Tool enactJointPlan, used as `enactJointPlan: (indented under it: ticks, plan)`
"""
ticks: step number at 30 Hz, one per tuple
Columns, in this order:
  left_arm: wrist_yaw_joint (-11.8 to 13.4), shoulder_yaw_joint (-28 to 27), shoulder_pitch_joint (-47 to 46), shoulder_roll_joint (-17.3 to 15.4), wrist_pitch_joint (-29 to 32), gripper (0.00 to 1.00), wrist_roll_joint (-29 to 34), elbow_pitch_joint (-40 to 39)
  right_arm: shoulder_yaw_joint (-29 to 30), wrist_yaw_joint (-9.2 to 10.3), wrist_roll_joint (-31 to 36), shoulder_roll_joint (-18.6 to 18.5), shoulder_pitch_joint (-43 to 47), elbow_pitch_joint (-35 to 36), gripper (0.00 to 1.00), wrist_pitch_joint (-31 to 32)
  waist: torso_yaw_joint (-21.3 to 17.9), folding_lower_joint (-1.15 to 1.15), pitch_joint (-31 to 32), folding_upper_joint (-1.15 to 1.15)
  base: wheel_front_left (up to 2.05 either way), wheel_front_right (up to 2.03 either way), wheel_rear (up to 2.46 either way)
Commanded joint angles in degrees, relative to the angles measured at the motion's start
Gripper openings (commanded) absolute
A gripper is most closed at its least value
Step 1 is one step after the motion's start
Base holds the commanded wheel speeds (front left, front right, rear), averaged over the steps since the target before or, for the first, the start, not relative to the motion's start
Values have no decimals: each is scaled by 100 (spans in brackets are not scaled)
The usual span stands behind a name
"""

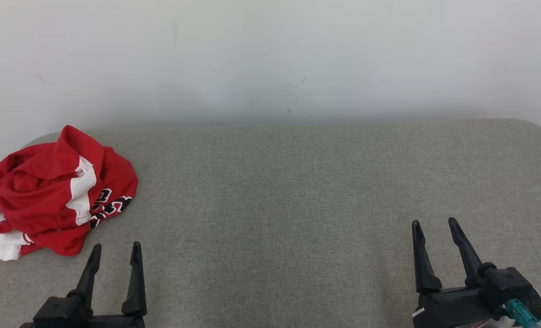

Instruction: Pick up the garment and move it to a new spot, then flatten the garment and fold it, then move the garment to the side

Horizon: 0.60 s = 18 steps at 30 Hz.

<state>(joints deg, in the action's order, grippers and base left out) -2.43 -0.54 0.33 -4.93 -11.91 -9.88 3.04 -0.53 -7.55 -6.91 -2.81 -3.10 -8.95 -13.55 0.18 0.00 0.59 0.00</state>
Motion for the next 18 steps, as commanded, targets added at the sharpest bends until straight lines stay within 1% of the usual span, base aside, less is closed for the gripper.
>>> enactJointPlan:
  ticks: [1, 13, 18]
  plan:
    - [30, -3, 9, -40, 15, 100, -21, -27, -7, 12, -32, -13, 60, 10, 100, 17, 1, 0, 1, 0, 0, 0, 0]
    - [113, 36, 81, -91, 54, 100, -48, -59, -34, 12, -72, -13, 79, -25, 100, 18, 47, 0, 10, 0, 0, 0, 0]
    - [129, 30, 83, -128, 60, 100, -75, -29, -68, 12, -121, -12, 88, -57, 100, 2, 156, 0, 4, 0, 0, 0, 0]
